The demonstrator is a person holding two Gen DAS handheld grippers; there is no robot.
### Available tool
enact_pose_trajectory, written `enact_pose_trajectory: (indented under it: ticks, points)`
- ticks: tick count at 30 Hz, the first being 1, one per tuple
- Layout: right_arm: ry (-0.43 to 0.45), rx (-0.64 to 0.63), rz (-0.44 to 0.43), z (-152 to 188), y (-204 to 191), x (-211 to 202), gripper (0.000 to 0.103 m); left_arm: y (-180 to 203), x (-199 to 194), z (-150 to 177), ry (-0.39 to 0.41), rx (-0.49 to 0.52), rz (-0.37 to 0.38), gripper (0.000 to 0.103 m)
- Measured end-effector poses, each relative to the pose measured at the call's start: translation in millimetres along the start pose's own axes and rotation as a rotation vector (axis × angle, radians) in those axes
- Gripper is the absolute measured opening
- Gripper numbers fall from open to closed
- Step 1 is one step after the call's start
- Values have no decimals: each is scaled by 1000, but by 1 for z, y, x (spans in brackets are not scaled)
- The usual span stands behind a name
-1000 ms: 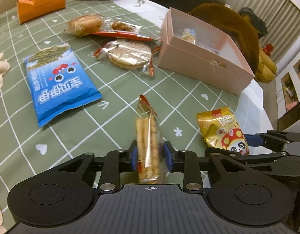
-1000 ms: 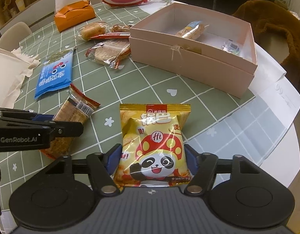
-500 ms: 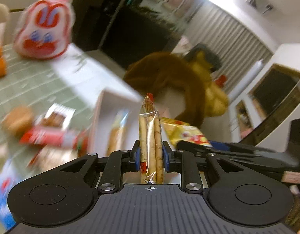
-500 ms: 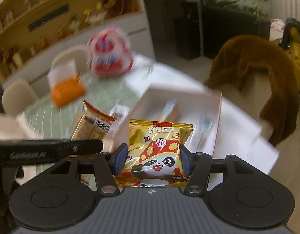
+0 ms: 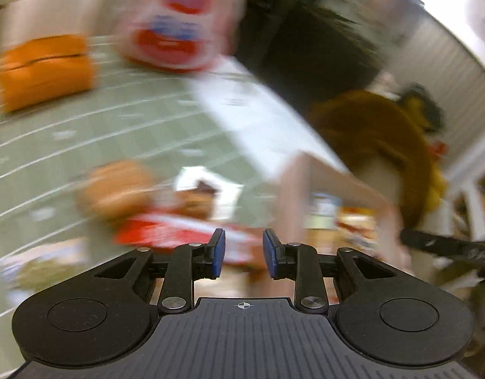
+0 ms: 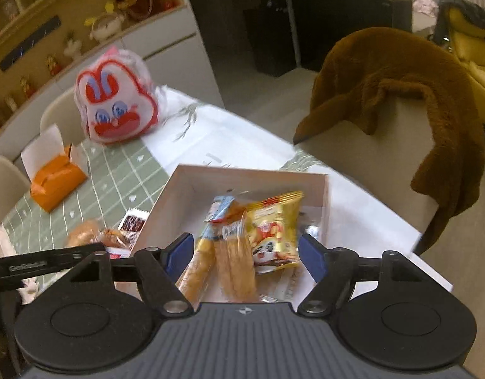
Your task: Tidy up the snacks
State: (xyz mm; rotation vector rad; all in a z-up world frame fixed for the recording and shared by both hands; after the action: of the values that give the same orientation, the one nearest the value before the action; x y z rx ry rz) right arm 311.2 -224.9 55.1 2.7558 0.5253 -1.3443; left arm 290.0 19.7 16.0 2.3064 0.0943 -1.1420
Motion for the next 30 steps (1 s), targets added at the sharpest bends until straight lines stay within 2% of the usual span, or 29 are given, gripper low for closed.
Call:
enact_pose_trajectory:
  ticks: [3,6,9,12,15,20,21,22,23,24,25,26,30]
  points:
    - [-9,-82,-50,-13,-42,12,74,-37,-14,7,15,-69,-39,30]
    - [-30,-205,-112,-25,-103,30,82,-64,-33,18,33,-129,-65,30]
    - [-85,-312,-180,-26,-162,56,84,-83,-47,29,39,-178,-64,30]
    - [-180,-322,-221,-24,-204,93,84,-94,-55,41,31,-202,-47,30]
    - [-224,-330,-175,-21,-215,122,84,-104,-63,55,13,-202,-32,30]
    - [-250,-355,-82,-16,-206,154,83,-118,-64,68,-6,-207,-15,30]
    - [-260,-359,-68,-14,-204,157,71,-121,-63,68,-3,-220,-7,30]
    - [-281,-359,-70,-11,-200,159,53,-124,-62,69,-1,-226,-3,30]
    - [-285,-357,-72,-9,-200,157,50,-125,-63,69,-1,-230,-1,30]
    - [-281,-354,-80,-8,-200,153,43,-126,-63,69,0,-233,4,30]
    - [-286,-354,-102,-5,-203,148,30,-126,-63,69,0,-236,8,30]
    - [-295,-356,-130,-1,-207,142,24,-126,-62,67,1,-237,12,30]
    - [-299,-368,-208,19,-222,111,23,-126,-62,66,10,-243,21,30]
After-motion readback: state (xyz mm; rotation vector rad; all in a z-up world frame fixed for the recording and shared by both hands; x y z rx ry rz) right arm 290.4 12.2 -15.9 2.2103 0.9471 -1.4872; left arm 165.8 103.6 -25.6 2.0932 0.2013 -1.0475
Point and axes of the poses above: each gripper's, at about its wrist camera, not at the fingertips, and x roughly the way its jaws point, y to its right, z to its underside, the point moved 9 cm from there along x, roughly the way its jaws point, and after that the axes turned 9 degrees about -x, right-handed, at the moved point
